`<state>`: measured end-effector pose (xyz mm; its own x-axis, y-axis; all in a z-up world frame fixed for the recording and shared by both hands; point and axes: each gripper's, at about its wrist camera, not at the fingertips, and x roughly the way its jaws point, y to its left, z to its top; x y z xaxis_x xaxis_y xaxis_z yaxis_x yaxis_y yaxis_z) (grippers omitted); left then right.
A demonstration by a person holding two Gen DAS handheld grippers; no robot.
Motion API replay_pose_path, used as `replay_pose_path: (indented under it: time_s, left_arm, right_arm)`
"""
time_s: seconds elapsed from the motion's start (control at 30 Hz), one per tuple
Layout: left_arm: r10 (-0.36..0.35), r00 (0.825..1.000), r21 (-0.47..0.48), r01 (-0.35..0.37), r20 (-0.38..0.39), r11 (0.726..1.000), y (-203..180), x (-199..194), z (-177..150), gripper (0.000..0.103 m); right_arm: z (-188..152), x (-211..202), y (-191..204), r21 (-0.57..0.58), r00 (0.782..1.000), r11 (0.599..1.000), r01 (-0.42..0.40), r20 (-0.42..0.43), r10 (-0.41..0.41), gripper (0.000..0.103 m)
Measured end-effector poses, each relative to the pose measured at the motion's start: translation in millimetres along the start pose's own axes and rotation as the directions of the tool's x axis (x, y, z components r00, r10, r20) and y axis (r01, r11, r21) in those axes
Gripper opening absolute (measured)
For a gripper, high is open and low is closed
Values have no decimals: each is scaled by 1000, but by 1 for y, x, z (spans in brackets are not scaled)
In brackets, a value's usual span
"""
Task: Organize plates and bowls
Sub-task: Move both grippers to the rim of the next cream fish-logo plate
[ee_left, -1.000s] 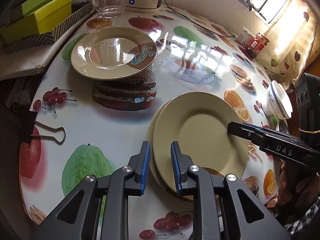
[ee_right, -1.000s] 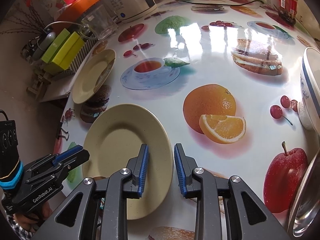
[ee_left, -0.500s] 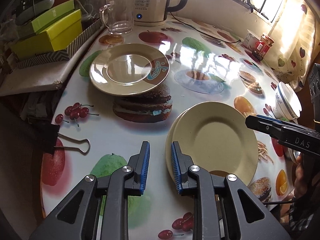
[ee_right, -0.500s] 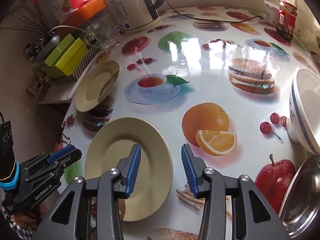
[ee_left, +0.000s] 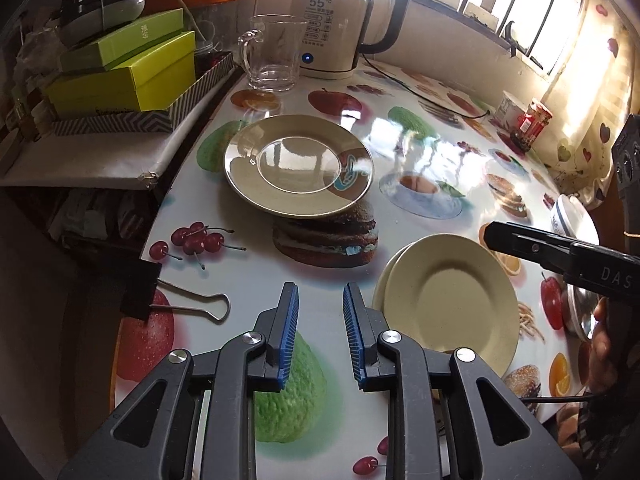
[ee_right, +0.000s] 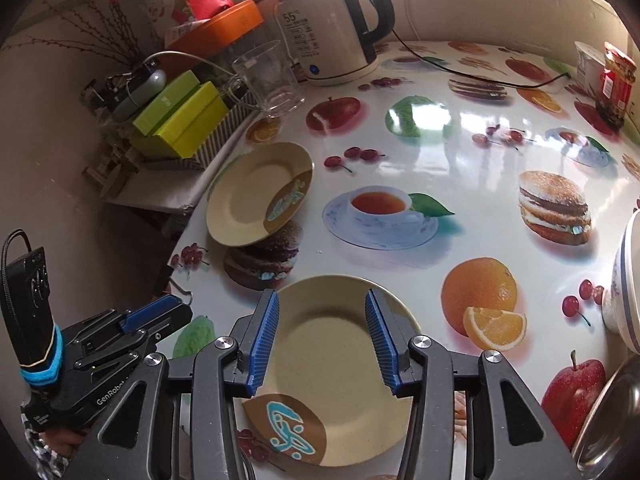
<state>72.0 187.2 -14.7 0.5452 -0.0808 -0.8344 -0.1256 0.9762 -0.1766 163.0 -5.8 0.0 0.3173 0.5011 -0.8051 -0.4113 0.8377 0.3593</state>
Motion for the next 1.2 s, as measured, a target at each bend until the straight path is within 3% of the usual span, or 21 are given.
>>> replay_pose_path:
  time_s: [0.3, 0.47, 0.67, 0.8, 1.2]
  left_arm:
    - [-104, 993, -145, 110, 50, 983, 52, 5, 26, 24]
    - [-79, 995, -160, 88, 62, 983, 67, 8, 43, 24]
    - [-140, 988, -212, 149, 58, 966, 85, 23, 63, 24]
    - [-147, 988, -223, 154, 46, 963, 92, 34, 72, 24]
    - [-148, 989, -241, 139, -19, 961, 105, 74, 84, 24]
  right_arm:
    - [35, 18, 27, -19, 1000, 1000, -12, 14, 13, 45]
    - [59, 34, 31, -16, 1000, 1000, -12, 4, 12, 45]
    - [86, 55, 28, 9, 1000, 1000, -22, -10, 22, 45]
    - [101, 70, 25, 31, 1000, 999, -14, -15, 14, 45]
    - [118, 112, 9, 34, 997, 999, -14, -74, 16, 44]
